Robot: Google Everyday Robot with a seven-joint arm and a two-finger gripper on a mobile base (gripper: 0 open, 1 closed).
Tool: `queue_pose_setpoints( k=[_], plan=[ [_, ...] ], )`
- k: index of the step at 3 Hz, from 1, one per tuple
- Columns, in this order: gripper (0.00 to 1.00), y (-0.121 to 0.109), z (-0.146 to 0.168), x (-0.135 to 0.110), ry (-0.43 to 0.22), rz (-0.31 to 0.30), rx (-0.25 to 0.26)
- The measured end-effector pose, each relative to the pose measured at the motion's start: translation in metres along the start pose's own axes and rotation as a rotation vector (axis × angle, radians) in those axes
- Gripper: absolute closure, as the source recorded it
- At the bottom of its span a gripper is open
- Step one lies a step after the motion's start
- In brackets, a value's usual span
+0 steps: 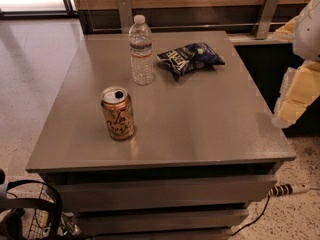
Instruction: Pick blue chip bag
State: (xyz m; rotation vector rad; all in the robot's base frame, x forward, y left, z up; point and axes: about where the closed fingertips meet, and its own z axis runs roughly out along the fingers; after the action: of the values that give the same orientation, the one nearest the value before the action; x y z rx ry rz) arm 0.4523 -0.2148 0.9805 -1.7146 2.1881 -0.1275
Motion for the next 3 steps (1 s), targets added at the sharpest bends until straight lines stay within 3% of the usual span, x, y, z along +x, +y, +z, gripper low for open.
queue_pose_setpoints(
  k=[1, 3],
  plan=[
    [0.0, -0.036, 0.02, 0.001, -0.051, -0.007, 0.051],
    [0.0, -0.1, 0.048, 0.018, -0.252, 0.104, 0.183]
  ],
)
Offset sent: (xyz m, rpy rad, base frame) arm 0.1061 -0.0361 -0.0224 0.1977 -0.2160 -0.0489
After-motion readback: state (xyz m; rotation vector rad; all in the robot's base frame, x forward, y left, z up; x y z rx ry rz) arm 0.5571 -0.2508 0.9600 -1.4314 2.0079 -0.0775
